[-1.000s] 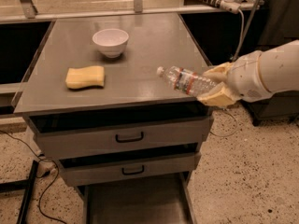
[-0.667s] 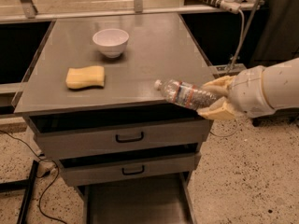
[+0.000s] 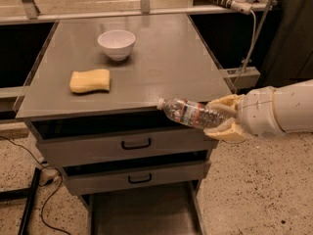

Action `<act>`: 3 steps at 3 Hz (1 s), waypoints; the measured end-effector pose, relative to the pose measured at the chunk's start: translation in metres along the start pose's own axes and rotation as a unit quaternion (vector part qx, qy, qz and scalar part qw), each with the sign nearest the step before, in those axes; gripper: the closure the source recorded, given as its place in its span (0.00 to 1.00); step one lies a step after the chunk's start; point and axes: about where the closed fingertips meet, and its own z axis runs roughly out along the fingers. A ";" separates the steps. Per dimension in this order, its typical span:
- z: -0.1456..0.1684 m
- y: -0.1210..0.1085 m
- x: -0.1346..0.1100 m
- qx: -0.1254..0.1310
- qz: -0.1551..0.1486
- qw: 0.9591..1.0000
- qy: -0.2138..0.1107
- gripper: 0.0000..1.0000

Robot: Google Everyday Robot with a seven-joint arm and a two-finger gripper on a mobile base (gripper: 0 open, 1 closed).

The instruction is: Place water bottle into bottom drawer

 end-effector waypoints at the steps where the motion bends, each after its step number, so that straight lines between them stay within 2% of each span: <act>1: 0.014 0.012 -0.001 -0.017 0.003 1.000 -0.010 1.00; 2: 0.049 0.045 0.009 -0.039 0.014 0.998 -0.037 1.00; 3: 0.083 0.074 0.032 -0.040 0.028 0.997 -0.056 1.00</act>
Offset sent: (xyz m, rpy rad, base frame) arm -0.0392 0.0555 -0.1276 0.1431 0.1267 0.1082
